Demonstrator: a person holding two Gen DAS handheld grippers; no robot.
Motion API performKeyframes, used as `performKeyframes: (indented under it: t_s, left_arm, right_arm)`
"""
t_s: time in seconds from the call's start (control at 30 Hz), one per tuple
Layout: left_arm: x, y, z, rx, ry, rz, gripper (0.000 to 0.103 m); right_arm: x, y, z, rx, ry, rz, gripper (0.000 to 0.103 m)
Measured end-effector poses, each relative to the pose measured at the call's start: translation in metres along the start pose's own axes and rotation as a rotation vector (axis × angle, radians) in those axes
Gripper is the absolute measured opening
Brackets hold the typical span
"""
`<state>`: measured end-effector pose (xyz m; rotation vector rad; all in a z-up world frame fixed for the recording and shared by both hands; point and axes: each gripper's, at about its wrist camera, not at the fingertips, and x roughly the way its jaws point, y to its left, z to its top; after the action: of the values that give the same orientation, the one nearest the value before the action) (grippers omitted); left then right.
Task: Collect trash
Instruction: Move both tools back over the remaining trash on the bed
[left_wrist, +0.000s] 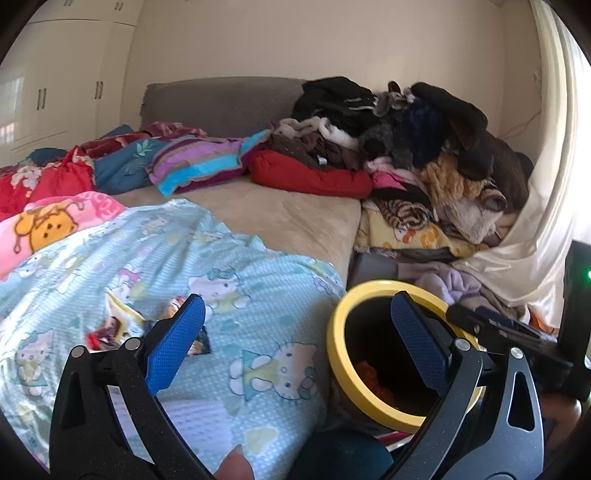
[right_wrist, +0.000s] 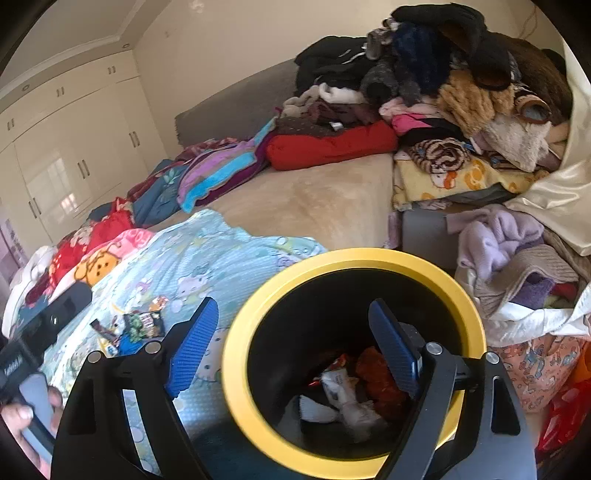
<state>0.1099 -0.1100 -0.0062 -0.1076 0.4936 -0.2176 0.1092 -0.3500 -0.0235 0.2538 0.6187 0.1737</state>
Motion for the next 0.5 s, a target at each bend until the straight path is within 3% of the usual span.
performKeyframes:
  t_s: [0.5]
  left_arm:
    - [-0.025, 0.05, 0.014, -0.065, -0.068, 0.071, 0.092]
  right_arm:
    - [-0.008, 0.058, -0.01, -0.091, -0.001, 0.074, 0.086]
